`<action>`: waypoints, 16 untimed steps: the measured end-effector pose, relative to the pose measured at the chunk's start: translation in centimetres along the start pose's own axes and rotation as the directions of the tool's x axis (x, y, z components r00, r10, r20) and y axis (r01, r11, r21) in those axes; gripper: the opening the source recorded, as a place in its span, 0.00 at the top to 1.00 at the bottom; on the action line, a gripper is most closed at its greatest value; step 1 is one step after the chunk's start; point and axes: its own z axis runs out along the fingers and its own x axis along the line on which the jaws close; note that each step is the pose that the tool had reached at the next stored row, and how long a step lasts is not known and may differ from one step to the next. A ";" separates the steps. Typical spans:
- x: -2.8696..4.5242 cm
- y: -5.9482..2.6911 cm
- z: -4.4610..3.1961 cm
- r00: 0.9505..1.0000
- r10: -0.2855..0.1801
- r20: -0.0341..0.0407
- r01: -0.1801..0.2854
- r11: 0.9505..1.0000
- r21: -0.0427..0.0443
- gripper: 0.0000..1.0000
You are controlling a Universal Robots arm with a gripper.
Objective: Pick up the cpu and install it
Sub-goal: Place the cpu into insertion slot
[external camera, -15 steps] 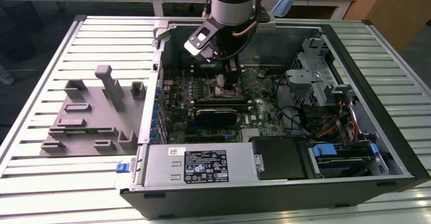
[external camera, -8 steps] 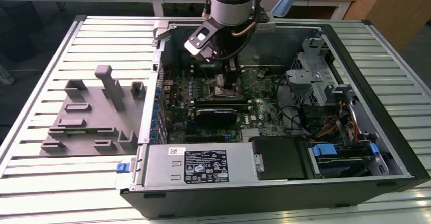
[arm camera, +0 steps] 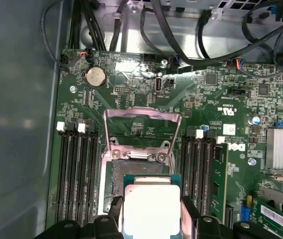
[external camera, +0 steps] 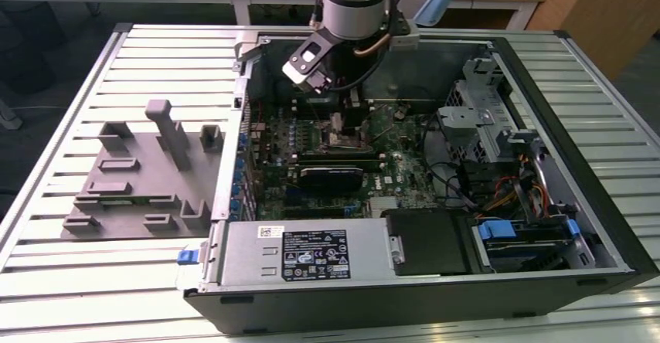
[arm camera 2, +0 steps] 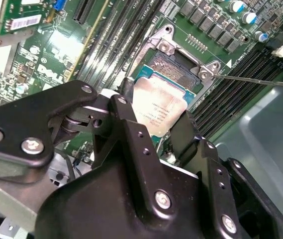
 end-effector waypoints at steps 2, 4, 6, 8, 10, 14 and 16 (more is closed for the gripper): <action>0.17 0.03 0.15 1.000 0.001 0.000 -0.001 1.000 0.000 0.46; 0.37 0.06 0.29 1.000 0.002 0.000 -0.002 1.000 0.000 0.46; 0.62 0.10 0.44 1.000 0.002 0.000 -0.002 1.000 0.000 0.46; 0.78 0.11 0.61 1.000 0.002 0.000 -0.002 1.000 0.000 0.46; 0.83 0.14 0.82 1.000 0.002 0.000 -0.002 1.000 0.000 0.46; 0.84 0.13 1.29 1.000 0.002 0.002 -0.002 1.000 0.000 0.46; 0.85 0.12 1.55 1.000 0.002 0.003 -0.002 1.000 0.000 0.46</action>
